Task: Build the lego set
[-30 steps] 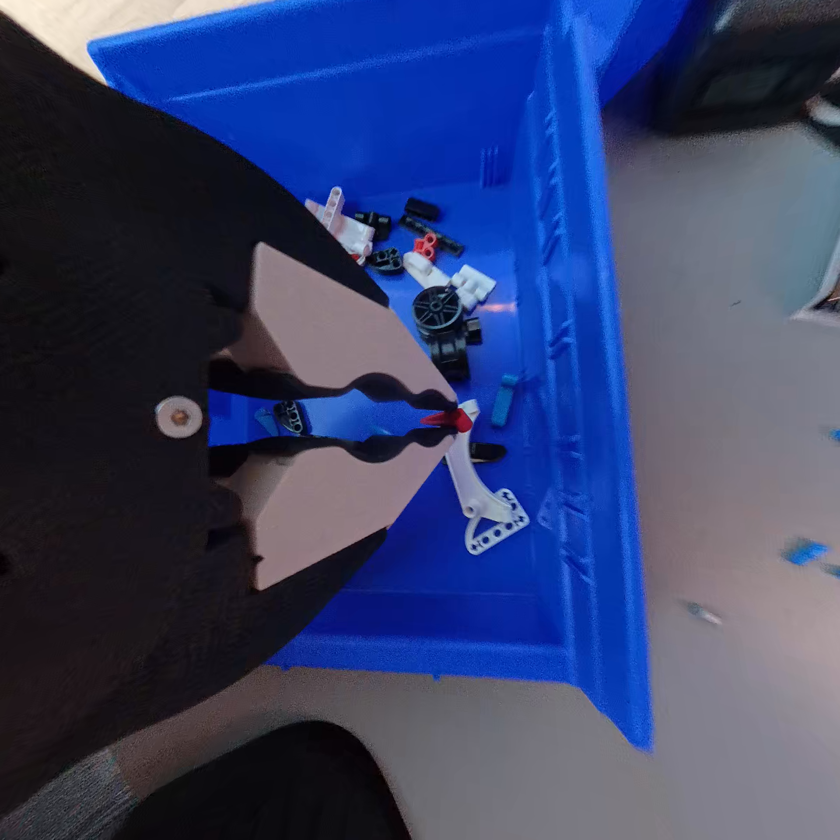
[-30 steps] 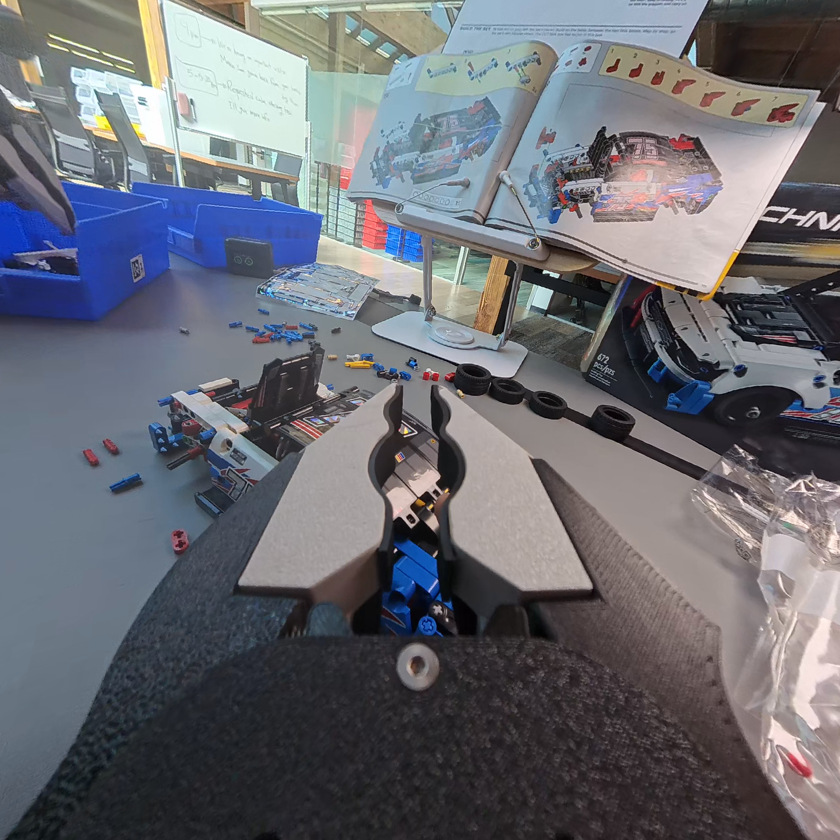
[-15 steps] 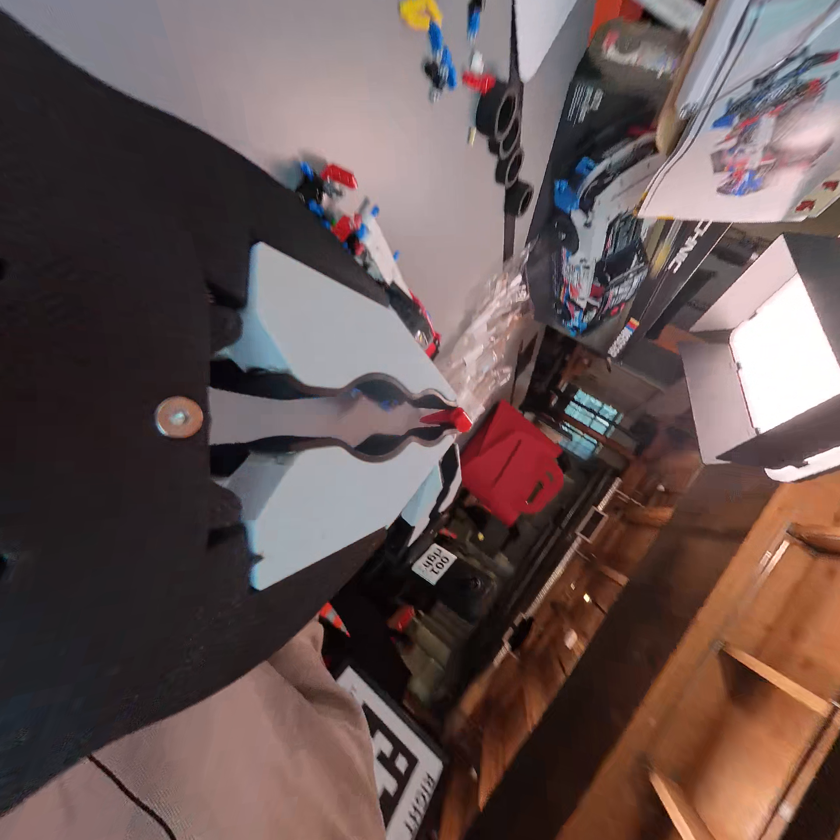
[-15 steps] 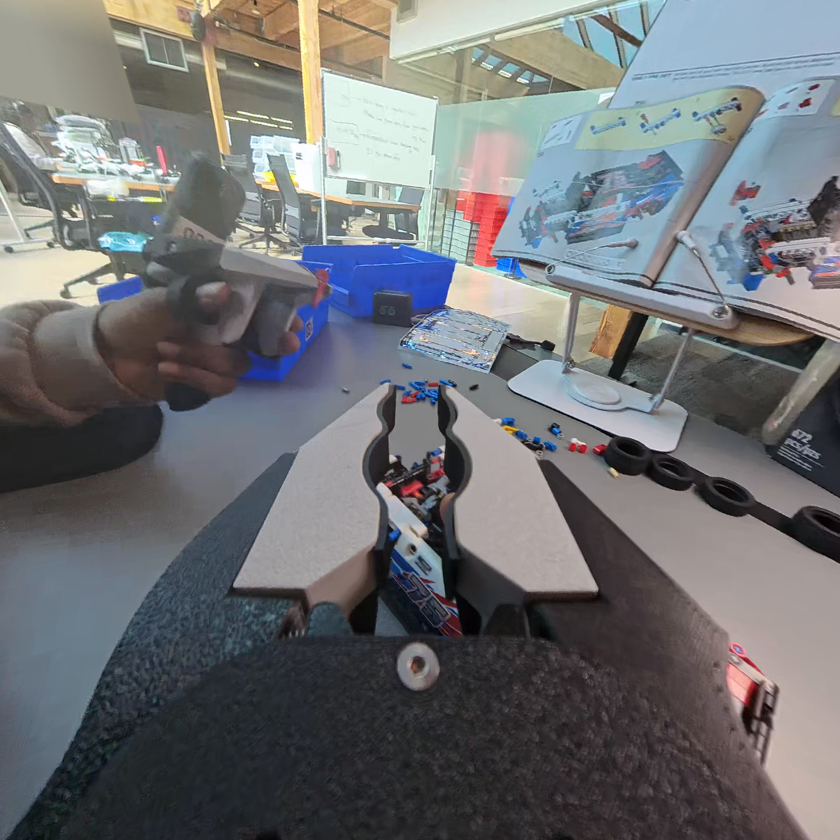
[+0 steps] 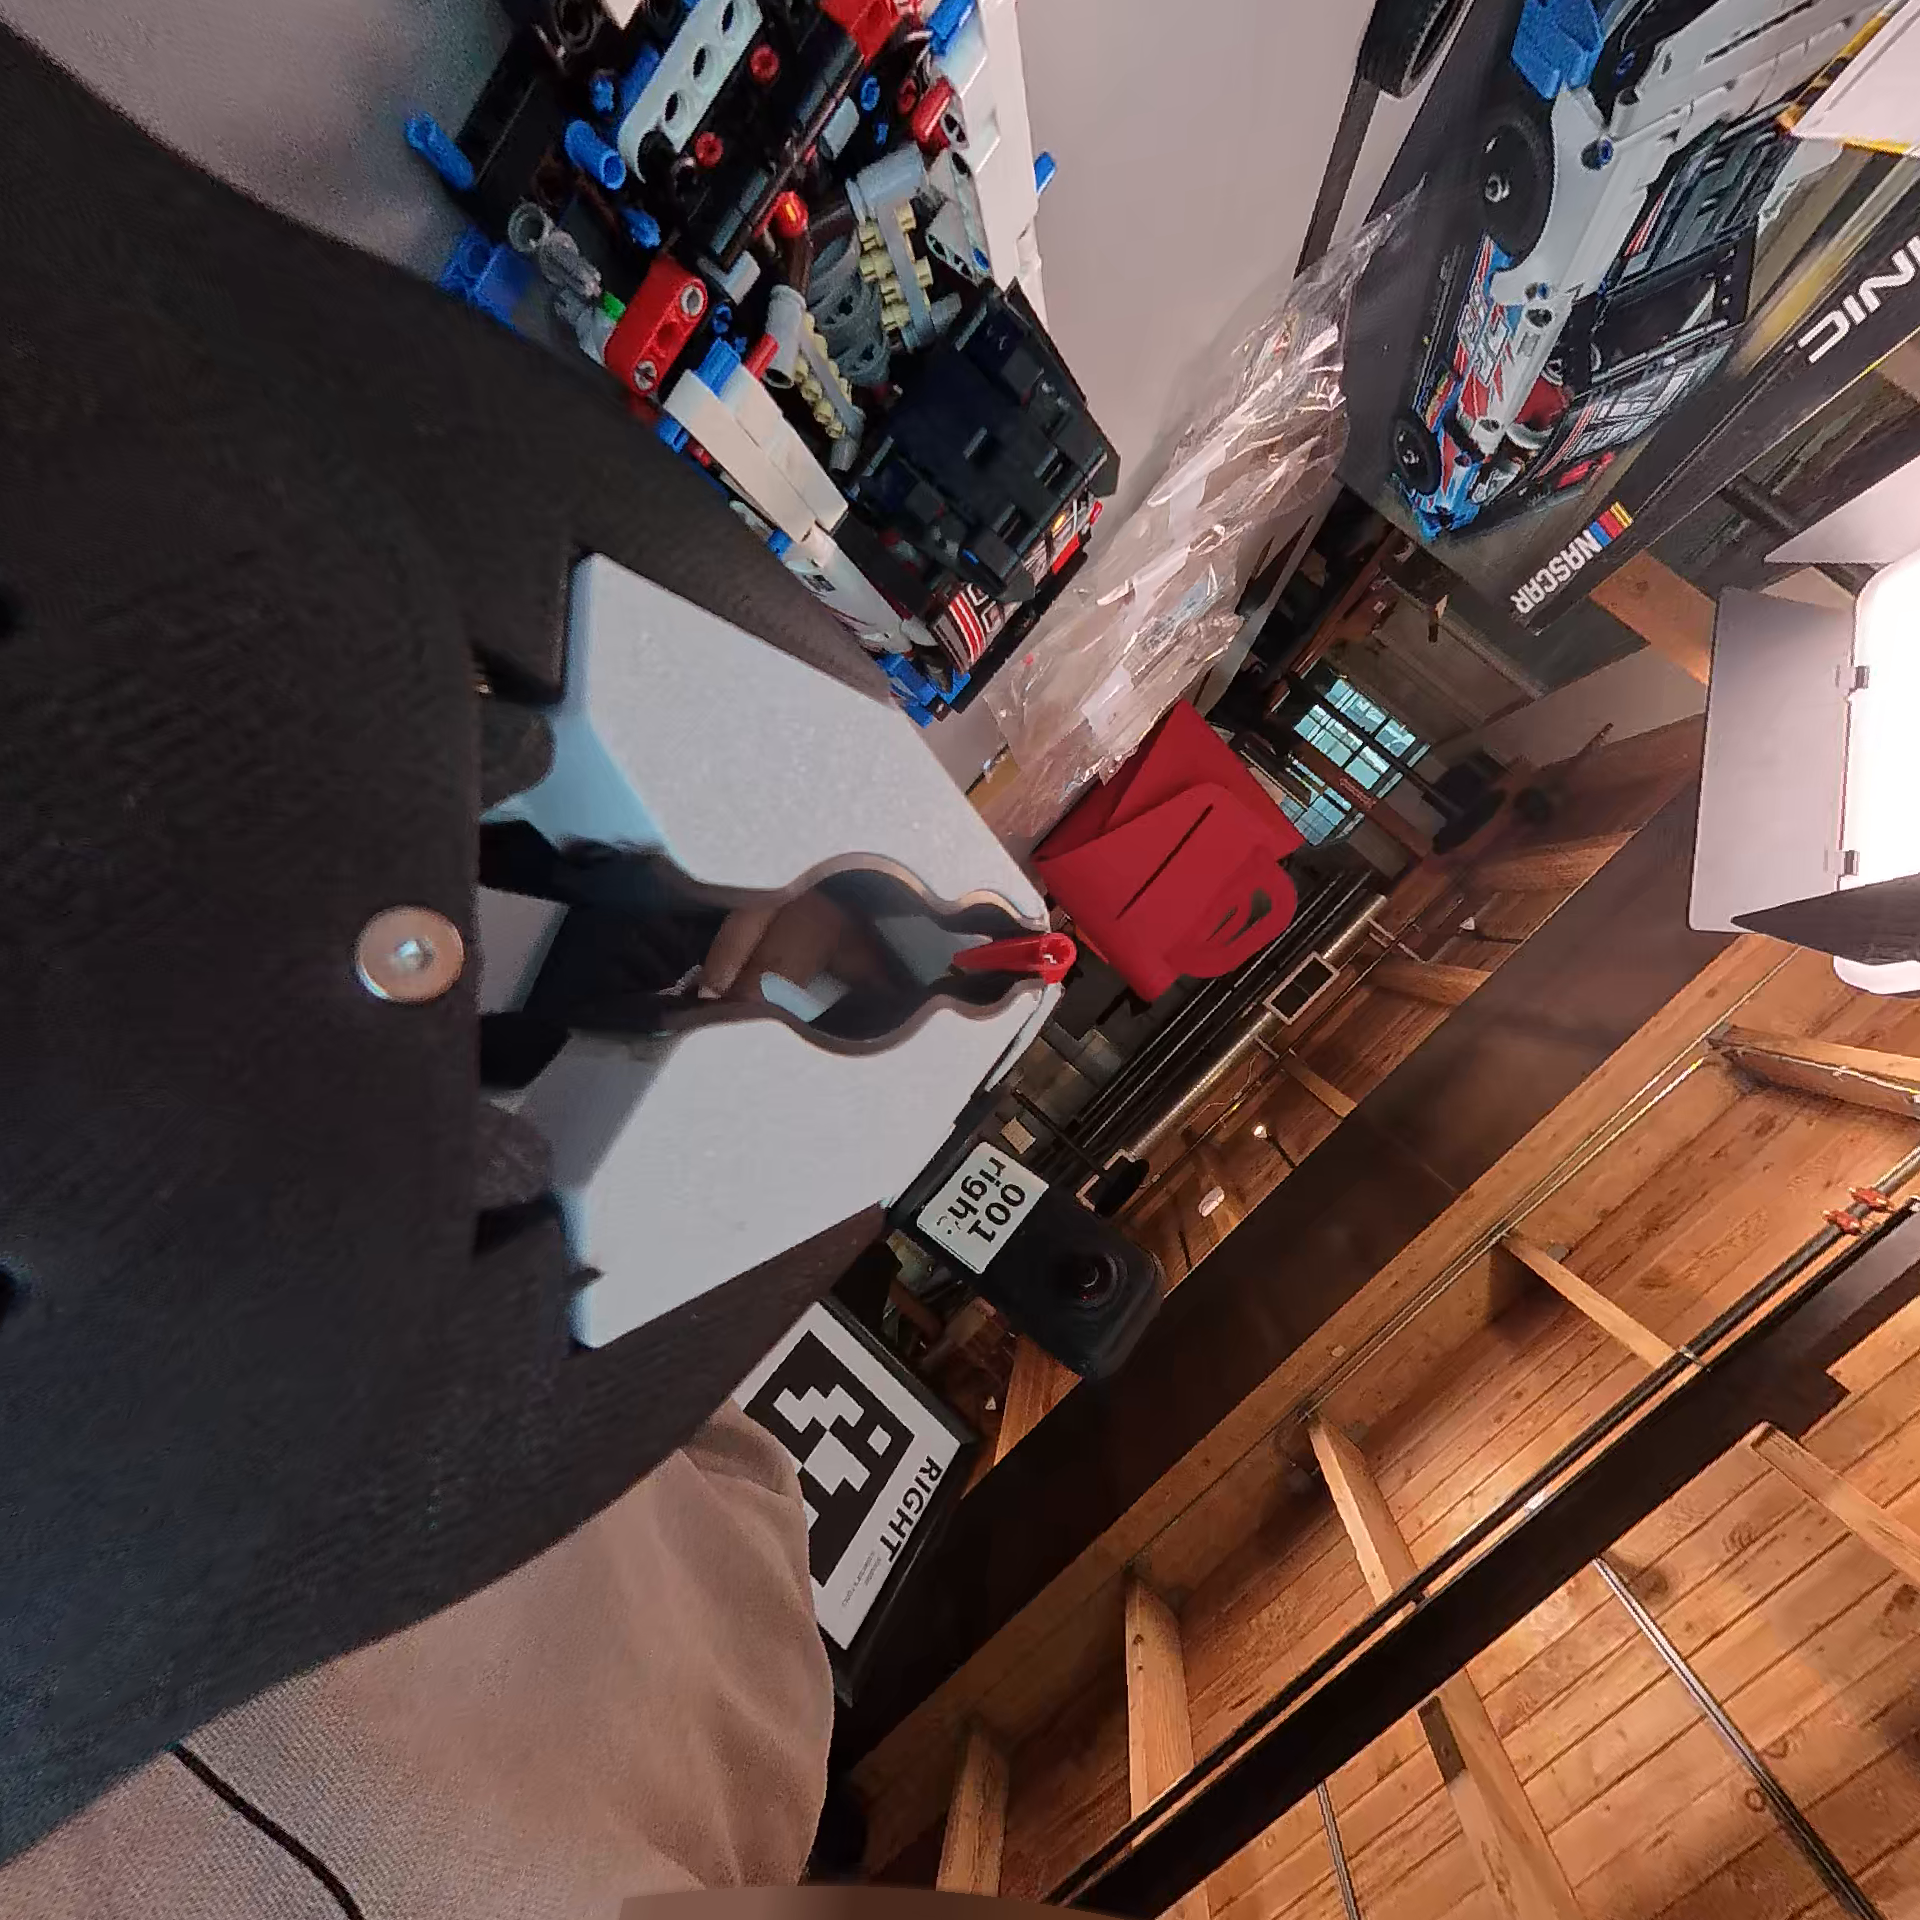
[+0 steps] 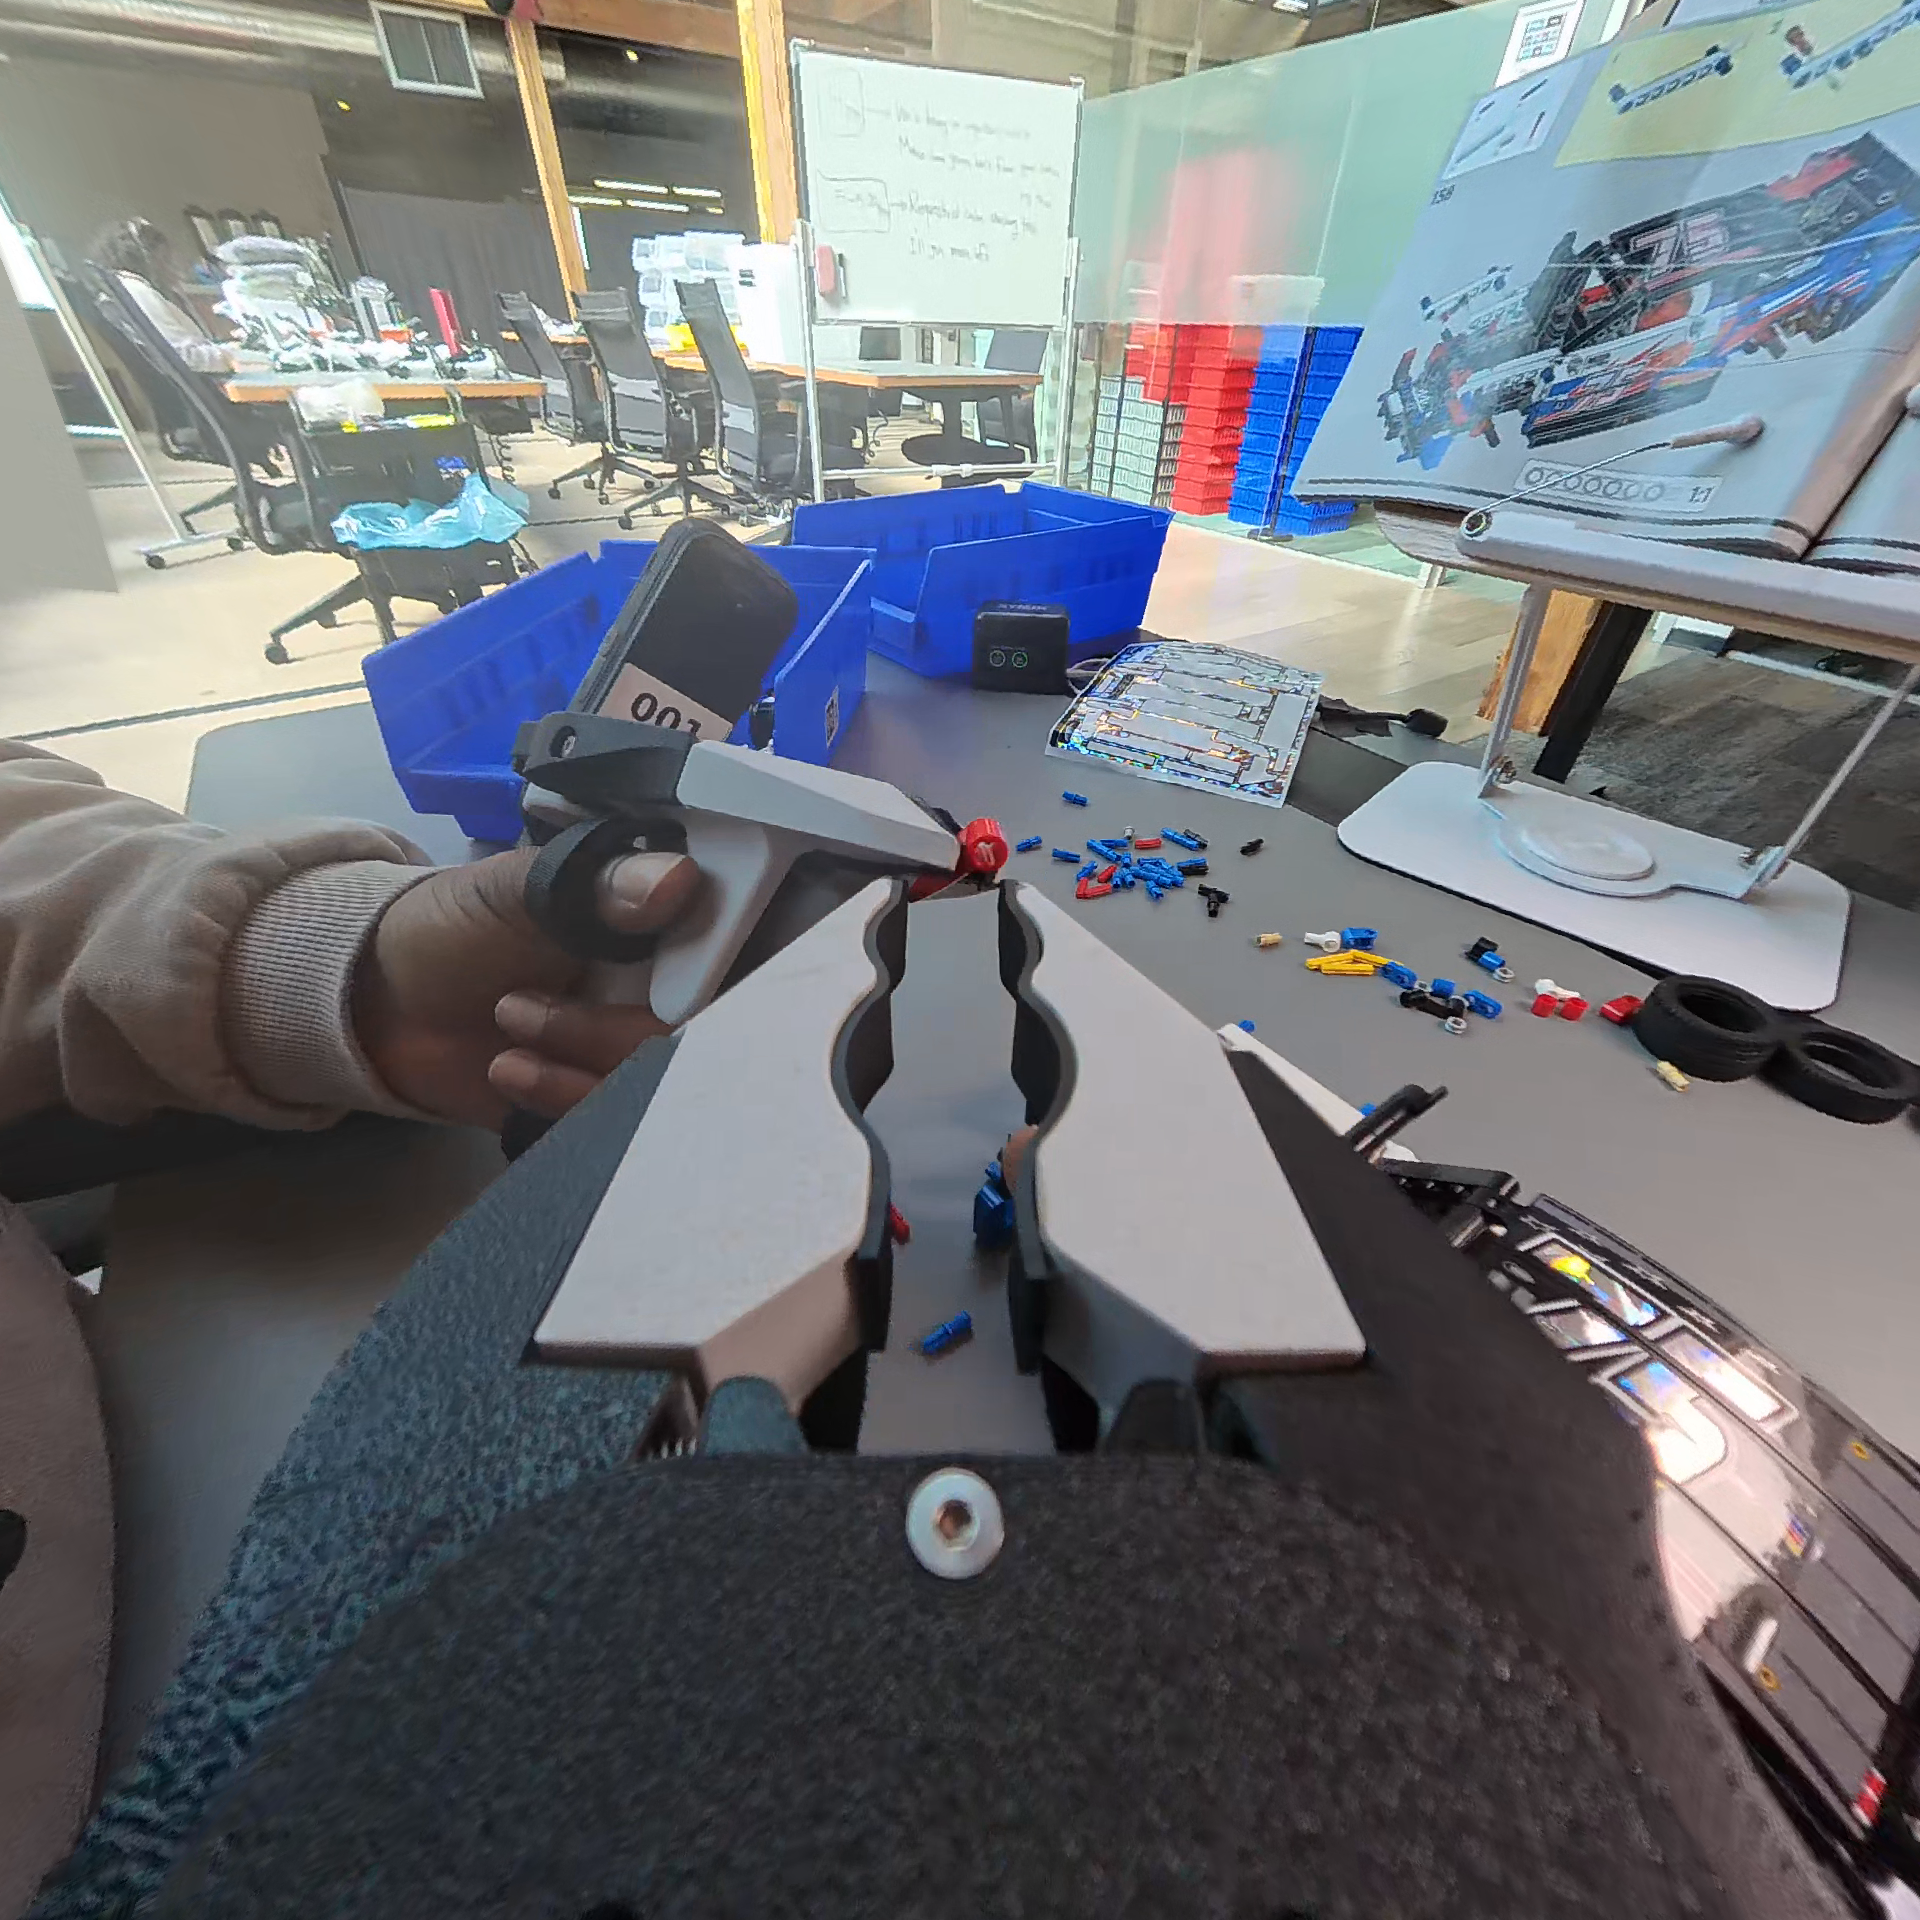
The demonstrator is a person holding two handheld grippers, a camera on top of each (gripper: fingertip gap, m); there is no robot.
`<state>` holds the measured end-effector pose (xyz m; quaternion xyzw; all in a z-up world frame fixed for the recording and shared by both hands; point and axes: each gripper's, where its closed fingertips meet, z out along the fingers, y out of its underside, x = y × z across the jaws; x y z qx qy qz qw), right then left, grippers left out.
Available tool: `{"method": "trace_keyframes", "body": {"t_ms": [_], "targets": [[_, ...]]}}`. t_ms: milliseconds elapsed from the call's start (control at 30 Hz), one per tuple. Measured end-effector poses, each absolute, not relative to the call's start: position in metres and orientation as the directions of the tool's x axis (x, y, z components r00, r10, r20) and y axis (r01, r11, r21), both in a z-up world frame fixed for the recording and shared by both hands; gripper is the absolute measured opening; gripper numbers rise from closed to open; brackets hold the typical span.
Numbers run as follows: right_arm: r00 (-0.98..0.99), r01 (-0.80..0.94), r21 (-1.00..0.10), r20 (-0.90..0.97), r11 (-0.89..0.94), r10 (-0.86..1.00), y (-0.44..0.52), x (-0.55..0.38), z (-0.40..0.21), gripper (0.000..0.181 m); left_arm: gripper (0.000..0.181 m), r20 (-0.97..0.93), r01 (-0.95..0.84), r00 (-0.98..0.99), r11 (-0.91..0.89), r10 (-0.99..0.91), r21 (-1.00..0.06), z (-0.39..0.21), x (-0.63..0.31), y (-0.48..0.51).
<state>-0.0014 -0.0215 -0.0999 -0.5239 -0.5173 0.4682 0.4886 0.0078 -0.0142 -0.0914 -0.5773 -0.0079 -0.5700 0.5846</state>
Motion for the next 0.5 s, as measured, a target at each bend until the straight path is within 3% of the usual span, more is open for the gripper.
{"method": "trace_keyframes", "body": {"t_ms": [200, 500], "targets": [[-0.002, 0.041, -0.992, 0.120, 0.120, 0.993, -0.024, 0.004, -0.092, 0.021, 0.005, 0.677, 0.666, 0.300, -0.360, -0.672, -0.653, -0.092, 0.012, -0.018], [-0.331, 0.091, -0.856, 0.457, 0.510, 0.826, -0.052, 0.020, -0.110, 0.016, 0.004, 0.766, 0.480, 0.068, -0.652, -0.640, -0.587, -0.107, 0.043, -0.041]]}}
